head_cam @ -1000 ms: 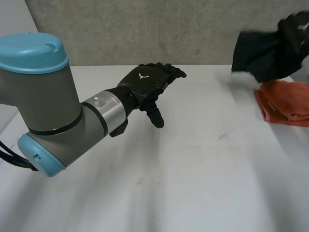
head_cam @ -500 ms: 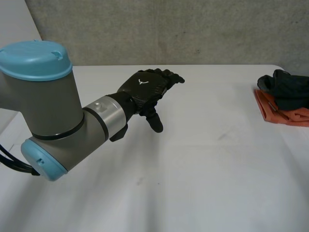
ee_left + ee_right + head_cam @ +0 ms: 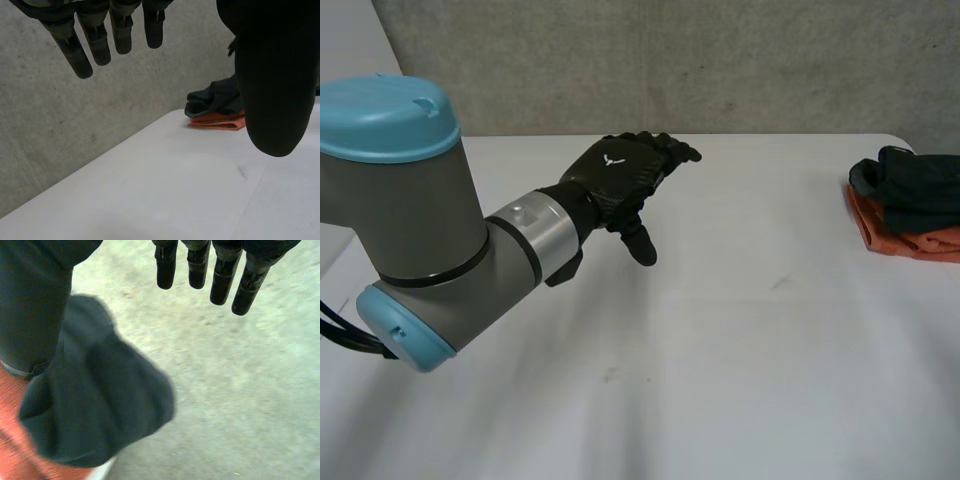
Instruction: Fold the laundry.
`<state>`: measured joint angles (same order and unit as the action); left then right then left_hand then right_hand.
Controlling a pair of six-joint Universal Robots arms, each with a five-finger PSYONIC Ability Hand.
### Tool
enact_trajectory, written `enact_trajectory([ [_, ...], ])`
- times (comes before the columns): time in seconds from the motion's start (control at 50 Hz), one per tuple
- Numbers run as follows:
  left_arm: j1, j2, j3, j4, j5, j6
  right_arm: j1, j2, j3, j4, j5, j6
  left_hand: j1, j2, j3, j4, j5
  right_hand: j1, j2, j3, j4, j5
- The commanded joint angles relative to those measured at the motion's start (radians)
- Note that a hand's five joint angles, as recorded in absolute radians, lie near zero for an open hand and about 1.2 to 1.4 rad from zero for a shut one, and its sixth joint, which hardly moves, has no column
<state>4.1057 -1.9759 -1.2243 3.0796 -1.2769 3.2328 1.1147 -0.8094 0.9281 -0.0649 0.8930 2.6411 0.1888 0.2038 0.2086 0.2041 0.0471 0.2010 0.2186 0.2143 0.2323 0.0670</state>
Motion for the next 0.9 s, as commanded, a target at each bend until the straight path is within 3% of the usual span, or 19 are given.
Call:
enact_trajectory([
  [0.02, 0.021, 0.045, -0.009, -0.001, -0.002, -0.008, -0.006, -0.160, -0.009, 0.034, 0.228, 0.060, -0.013, -0.028, -0.033, -0.029, -0.046, -0.026, -0.044, -0.040, -0.058, -0.067],
  [0.04, 0.030, 0.061, -0.015, -0.001, -0.002, -0.019, -0.003, -0.178, -0.030, 0.052, 0.310, 0.060, -0.013, -0.028, -0.033, -0.029, -0.046, -0.026, -0.044, -0.040, -0.058, -0.067],
  [0.12, 0.065, 0.109, -0.029, 0.002, -0.019, -0.054, 0.031, -0.229, -0.069, 0.089, 0.473, 0.083, -0.008, -0.023, -0.027, -0.023, -0.040, -0.026, -0.044, -0.040, -0.058, -0.067],
  [0.16, 0.082, 0.135, -0.035, 0.002, -0.044, -0.071, 0.089, -0.267, -0.074, 0.099, 0.504, 0.115, -0.005, -0.020, -0.024, -0.020, -0.038, -0.026, -0.044, -0.040, -0.058, -0.067],
  [0.26, 0.133, 0.213, -0.058, 0.007, -0.150, -0.102, 0.324, -0.401, -0.045, 0.109, 0.524, 0.284, -0.010, -0.026, -0.030, -0.026, -0.043, -0.026, -0.044, -0.040, -0.058, -0.067],
  [0.38, 0.209, 0.298, -0.119, 0.034, -0.291, -0.102, 0.496, -0.550, 0.148, 0.128, 0.524, 0.388, -0.013, -0.028, -0.033, -0.029, -0.046, -0.026, -0.044, -0.040, -0.058, -0.067],
  [0.48, 0.226, 0.312, -0.196, 0.044, -0.294, -0.094, 0.664, -0.614, 0.357, 0.077, 0.537, 0.410, -0.014, -0.029, -0.034, -0.030, -0.047, -0.026, -0.044, -0.040, -0.058, -0.067],
  [0.58, 0.228, 0.321, -0.258, 0.048, -0.294, -0.093, 0.796, -0.636, 0.547, -0.087, 0.645, 0.393, -0.014, -0.029, -0.034, -0.030, -0.047, -0.026, -0.044, -0.040, -0.058, -0.067],
  [0.68, 0.228, 0.324, -0.290, 0.068, -0.295, -0.093, 0.827, -0.628, 0.574, -0.136, 0.682, 0.327, -0.014, -0.029, -0.034, -0.030, -0.047, -0.026, -0.044, -0.040, -0.058, -0.067],
  [0.9, 0.225, 0.348, -0.394, 0.180, -0.295, -0.094, 0.833, -0.634, 0.595, -0.144, 0.670, 0.286, -0.014, -0.029, -0.034, -0.030, -0.047, -0.026, -0.044, -0.040, -0.058, -0.067],
])
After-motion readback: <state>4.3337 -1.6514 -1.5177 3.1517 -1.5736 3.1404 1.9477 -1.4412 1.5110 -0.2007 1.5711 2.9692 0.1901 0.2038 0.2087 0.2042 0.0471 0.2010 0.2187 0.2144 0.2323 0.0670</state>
